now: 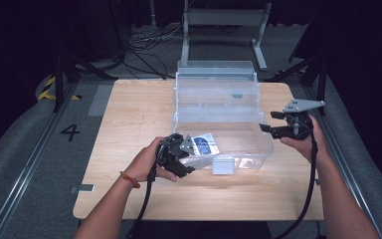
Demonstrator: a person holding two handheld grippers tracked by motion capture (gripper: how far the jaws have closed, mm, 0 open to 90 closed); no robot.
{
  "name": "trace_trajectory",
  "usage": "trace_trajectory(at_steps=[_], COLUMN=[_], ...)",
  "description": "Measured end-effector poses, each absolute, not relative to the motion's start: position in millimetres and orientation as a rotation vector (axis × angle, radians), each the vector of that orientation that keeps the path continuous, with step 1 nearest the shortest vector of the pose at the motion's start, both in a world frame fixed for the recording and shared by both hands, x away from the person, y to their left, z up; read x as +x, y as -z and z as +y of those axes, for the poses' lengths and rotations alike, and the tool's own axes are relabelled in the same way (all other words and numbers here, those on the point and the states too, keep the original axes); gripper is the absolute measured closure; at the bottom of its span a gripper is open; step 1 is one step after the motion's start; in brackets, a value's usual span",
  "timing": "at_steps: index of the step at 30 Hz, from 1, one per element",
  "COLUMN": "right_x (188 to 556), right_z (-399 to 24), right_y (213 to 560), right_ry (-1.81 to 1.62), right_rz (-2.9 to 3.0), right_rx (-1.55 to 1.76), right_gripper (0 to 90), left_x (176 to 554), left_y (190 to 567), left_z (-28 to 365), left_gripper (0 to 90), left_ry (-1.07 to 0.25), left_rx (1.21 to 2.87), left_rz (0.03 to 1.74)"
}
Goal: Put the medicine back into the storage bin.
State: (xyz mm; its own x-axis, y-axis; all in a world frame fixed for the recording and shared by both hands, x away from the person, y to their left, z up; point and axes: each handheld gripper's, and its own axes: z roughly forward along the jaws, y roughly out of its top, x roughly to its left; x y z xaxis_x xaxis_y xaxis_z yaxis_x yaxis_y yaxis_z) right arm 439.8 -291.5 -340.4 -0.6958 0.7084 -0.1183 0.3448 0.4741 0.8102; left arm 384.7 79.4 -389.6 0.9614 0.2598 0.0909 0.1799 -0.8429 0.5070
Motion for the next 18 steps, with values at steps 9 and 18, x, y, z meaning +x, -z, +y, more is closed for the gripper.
trace_trajectory(at_steps=[9, 18], right_x=[482, 535], right_z=[-259, -222], right_y=[298, 291], right_ry=[-1.092, -1.047], right_rz=[2.313, 2.413], right_rx=[0.749, 0.734], right_gripper=[34.7, 35.5], left_x=[394, 404], left_y=[399, 402], left_z=[80, 79], left_gripper=[52.4, 65.9], left_ry=[-0.165, -0.117], left_rx=[2.627, 2.634], left_rz=[0.365, 0.36])
